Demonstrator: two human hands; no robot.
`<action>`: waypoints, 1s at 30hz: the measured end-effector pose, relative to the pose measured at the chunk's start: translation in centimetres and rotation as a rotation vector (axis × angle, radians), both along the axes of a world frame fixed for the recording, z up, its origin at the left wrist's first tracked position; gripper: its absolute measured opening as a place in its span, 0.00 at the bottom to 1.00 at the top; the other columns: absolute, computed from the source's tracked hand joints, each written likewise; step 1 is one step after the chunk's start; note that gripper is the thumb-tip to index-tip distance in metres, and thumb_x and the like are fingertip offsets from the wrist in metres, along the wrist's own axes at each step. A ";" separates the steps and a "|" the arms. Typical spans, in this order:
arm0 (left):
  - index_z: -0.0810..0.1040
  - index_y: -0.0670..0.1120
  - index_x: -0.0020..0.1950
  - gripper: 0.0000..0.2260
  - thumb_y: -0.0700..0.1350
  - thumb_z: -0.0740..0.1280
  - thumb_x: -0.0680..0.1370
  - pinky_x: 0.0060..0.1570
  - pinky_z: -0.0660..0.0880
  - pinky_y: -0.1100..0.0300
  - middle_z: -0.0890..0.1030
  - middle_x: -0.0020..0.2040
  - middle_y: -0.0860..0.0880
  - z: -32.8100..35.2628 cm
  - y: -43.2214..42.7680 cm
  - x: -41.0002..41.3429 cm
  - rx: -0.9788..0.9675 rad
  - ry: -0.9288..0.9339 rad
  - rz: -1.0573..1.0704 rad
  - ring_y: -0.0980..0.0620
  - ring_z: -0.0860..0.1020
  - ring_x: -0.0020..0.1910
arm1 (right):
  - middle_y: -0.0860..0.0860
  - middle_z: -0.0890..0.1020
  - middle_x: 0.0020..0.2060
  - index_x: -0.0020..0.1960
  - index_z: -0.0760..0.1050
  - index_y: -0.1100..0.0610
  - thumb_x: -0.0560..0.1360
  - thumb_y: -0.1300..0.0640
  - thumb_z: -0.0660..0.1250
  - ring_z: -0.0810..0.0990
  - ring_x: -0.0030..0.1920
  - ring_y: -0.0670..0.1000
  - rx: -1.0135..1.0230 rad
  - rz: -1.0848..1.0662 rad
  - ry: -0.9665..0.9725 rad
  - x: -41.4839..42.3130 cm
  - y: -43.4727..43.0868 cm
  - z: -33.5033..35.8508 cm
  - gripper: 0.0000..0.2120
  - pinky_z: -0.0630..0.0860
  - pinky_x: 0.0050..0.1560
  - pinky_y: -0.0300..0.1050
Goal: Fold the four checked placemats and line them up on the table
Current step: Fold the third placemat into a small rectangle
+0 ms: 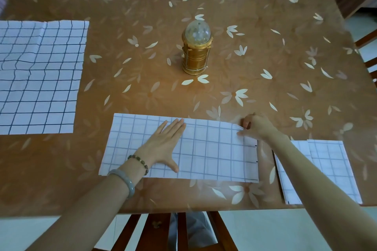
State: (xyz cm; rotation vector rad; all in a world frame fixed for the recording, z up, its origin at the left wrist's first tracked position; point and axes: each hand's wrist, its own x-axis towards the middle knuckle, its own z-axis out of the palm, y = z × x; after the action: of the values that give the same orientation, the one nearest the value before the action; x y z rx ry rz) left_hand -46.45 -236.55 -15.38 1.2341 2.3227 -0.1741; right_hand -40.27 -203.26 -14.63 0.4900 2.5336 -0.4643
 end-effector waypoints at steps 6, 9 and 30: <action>0.30 0.43 0.75 0.66 0.73 0.70 0.59 0.72 0.31 0.48 0.28 0.75 0.47 0.4 0.7 0.2 -0.047 -0.021 0.037 0.49 0.28 0.73 | 0.47 0.79 0.38 0.39 0.75 0.58 0.66 0.65 0.73 0.78 0.44 0.54 -0.377 -0.314 0.091 0.7 0.2 1.8 0.07 0.73 0.39 0.39; 0.29 0.43 0.75 0.66 0.72 0.71 0.59 0.72 0.31 0.48 0.28 0.74 0.48 0.7 0.9 0.3 -0.059 -0.026 0.049 0.50 0.28 0.72 | 0.55 0.83 0.46 0.48 0.80 0.60 0.63 0.61 0.78 0.83 0.47 0.55 -0.598 -0.501 -0.016 1.7 1.2 1.9 0.15 0.82 0.45 0.51; 0.42 0.51 0.79 0.63 0.71 0.72 0.55 0.74 0.39 0.58 0.36 0.77 0.57 2.6 -4.5 -0.4 0.338 -0.316 0.365 0.57 0.35 0.76 | 0.50 0.75 0.31 0.38 0.72 0.56 0.73 0.64 0.62 0.76 0.32 0.48 -0.961 -0.343 0.172 -3.6 -16.1 15.7 0.06 0.72 0.28 0.38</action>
State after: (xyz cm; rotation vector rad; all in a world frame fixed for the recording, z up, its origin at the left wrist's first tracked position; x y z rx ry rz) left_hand -46.90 -241.02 -12.76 0.8777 2.2984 0.5191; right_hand -43.88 -219.33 1.09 0.4977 2.0240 -1.7723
